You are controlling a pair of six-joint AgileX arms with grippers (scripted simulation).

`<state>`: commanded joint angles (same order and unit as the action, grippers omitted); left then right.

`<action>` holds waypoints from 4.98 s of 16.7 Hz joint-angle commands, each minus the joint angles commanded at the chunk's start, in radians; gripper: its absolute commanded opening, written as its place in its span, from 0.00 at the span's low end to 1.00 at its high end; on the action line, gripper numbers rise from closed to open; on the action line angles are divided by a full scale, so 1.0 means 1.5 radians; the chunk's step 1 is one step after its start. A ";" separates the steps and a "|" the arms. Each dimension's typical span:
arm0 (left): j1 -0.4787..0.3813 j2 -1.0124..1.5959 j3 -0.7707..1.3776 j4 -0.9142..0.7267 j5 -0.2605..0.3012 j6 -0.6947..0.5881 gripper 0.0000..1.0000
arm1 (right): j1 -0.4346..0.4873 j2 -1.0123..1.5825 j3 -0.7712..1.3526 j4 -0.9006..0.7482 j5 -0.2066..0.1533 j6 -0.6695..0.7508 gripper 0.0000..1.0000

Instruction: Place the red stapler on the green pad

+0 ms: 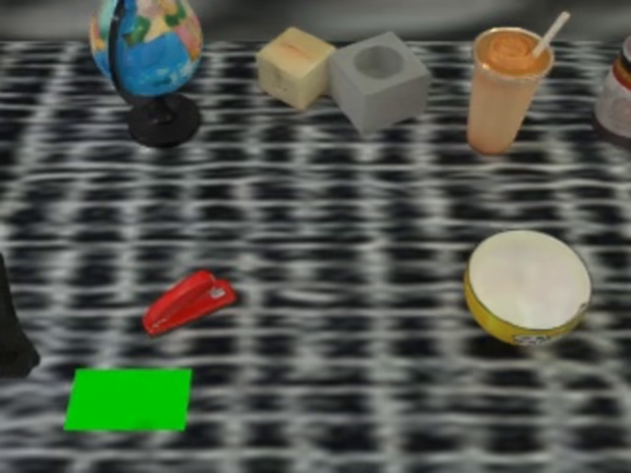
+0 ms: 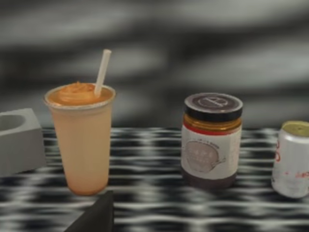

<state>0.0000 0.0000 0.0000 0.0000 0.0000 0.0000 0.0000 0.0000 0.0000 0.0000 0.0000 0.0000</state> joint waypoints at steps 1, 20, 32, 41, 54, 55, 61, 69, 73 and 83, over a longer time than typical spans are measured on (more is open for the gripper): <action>0.000 0.000 0.000 0.000 0.000 0.000 1.00 | 0.000 0.000 0.000 0.000 0.000 0.000 1.00; -0.188 0.932 0.716 -0.567 -0.005 0.312 1.00 | 0.000 0.000 0.000 0.000 0.000 0.000 1.00; -0.265 1.282 1.016 -0.781 -0.001 0.435 1.00 | 0.000 0.000 0.000 0.000 0.000 0.000 1.00; -0.263 1.318 0.943 -0.669 -0.001 0.437 1.00 | 0.000 0.000 0.000 0.000 0.000 0.000 1.00; -0.263 1.367 0.859 -0.538 -0.001 0.438 0.70 | 0.000 0.000 0.000 0.000 0.000 0.000 1.00; -0.263 1.367 0.859 -0.538 -0.001 0.438 0.62 | 0.000 0.000 0.000 0.000 0.000 0.000 1.00; -0.263 1.367 0.859 -0.538 -0.001 0.438 0.17 | 0.000 0.000 0.000 0.000 0.000 0.000 1.00; -0.263 1.367 0.859 -0.538 -0.001 0.438 0.00 | 0.000 0.000 0.000 0.000 0.000 0.000 1.00; -0.262 1.365 0.861 -0.540 0.000 0.439 0.00 | 0.000 0.000 0.000 0.000 0.000 0.000 1.00; -0.252 1.283 1.013 -0.777 -0.001 0.436 0.00 | 0.000 0.000 0.000 0.000 0.000 0.000 1.00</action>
<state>-0.3780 1.9244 1.5202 -1.1662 -0.0014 0.6539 0.0000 0.0000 0.0000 0.0000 0.0000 0.0000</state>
